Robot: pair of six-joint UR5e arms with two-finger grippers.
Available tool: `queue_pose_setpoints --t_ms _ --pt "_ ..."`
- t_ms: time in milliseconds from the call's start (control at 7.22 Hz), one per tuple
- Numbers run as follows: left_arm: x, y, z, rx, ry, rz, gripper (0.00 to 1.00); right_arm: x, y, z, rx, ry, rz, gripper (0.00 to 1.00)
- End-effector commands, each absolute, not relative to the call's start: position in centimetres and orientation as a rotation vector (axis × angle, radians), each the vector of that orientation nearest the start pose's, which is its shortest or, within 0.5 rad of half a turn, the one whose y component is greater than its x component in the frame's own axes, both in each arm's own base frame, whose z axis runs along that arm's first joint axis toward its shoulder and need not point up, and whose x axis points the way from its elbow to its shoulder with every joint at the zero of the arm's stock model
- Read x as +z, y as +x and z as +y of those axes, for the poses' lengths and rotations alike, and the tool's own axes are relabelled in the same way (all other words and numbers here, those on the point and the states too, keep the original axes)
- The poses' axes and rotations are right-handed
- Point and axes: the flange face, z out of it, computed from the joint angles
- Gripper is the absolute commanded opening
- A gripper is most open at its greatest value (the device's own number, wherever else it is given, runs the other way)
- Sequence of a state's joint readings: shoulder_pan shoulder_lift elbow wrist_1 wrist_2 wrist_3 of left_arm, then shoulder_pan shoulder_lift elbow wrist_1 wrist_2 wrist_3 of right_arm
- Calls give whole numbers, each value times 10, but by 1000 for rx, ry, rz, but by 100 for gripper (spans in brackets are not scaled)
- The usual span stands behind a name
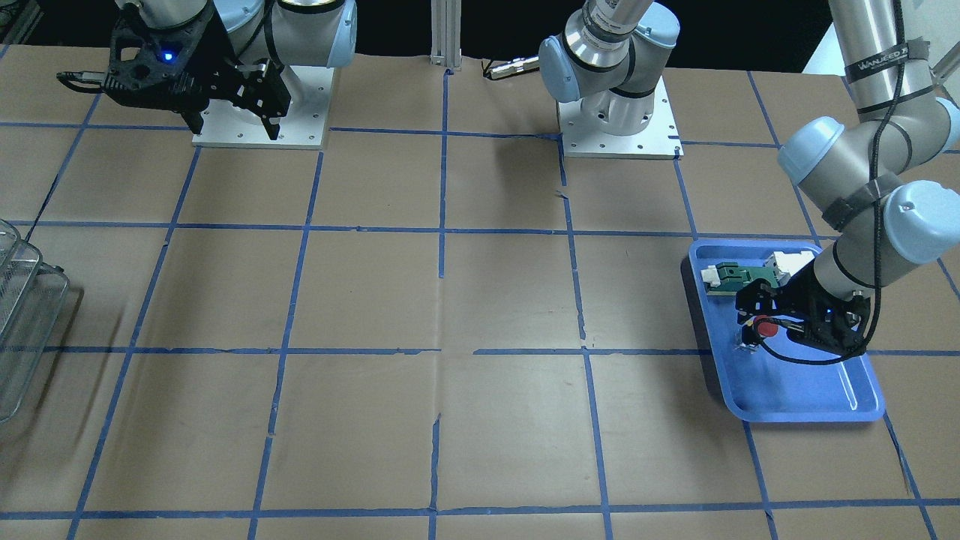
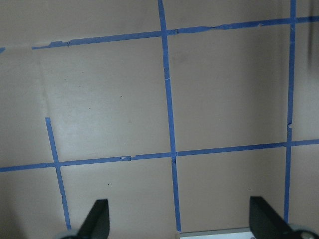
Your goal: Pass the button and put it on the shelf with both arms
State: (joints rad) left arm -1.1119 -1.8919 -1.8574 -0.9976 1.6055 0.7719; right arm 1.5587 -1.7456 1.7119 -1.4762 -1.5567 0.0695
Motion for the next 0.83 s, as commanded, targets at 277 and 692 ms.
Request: queue_pose_setpoints --t_ms 277,692 --pt "224 128 -549 98 500 3097 27 491 131 -410 78 -45 3121 100" --pt "243 123 -551 73 498 3090 0 492 130 -413 42 -695 3019 100"
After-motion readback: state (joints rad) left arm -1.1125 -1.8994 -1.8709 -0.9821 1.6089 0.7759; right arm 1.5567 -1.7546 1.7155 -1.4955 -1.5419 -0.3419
